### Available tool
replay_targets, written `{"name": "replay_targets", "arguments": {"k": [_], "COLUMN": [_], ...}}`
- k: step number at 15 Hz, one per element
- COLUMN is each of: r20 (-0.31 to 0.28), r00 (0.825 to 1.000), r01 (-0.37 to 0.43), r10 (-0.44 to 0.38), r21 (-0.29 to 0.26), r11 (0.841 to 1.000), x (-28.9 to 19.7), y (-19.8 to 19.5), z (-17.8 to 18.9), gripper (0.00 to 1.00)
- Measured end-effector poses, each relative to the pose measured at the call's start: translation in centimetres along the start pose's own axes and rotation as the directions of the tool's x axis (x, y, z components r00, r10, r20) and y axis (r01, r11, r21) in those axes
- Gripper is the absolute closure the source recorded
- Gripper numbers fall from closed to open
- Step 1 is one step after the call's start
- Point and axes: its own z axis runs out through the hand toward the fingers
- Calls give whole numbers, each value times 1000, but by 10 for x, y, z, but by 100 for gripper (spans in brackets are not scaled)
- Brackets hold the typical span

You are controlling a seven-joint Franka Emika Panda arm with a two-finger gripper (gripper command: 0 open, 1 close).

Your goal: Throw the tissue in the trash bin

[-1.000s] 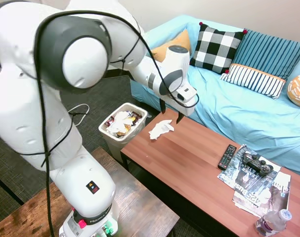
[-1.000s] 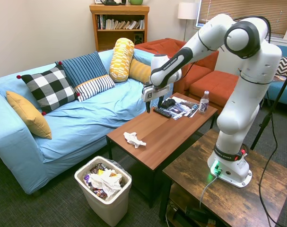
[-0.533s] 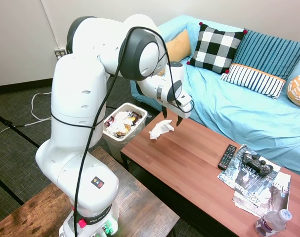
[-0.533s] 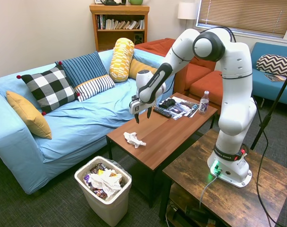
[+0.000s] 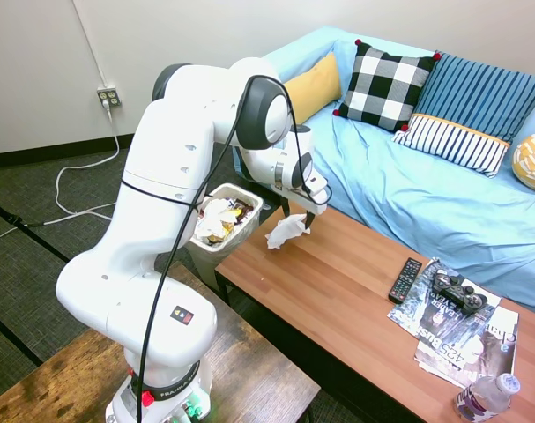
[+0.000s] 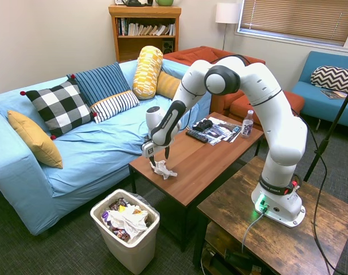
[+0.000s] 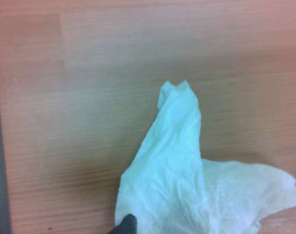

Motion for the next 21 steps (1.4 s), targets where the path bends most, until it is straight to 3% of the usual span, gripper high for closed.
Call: {"name": "replay_targets", "arguments": {"k": [1,2,21], "r20": [2,1,84], "r00": [1000,1000,992], "r01": [5,6,-97], "r10": [-5,-6,94], "r21": [-13,-14,26], "r11": [1000,1000,995], "x": [-4,-5,-5], "y": [-2,-4,-9], "z": [11,15,11], "gripper": [0,100,100]}}
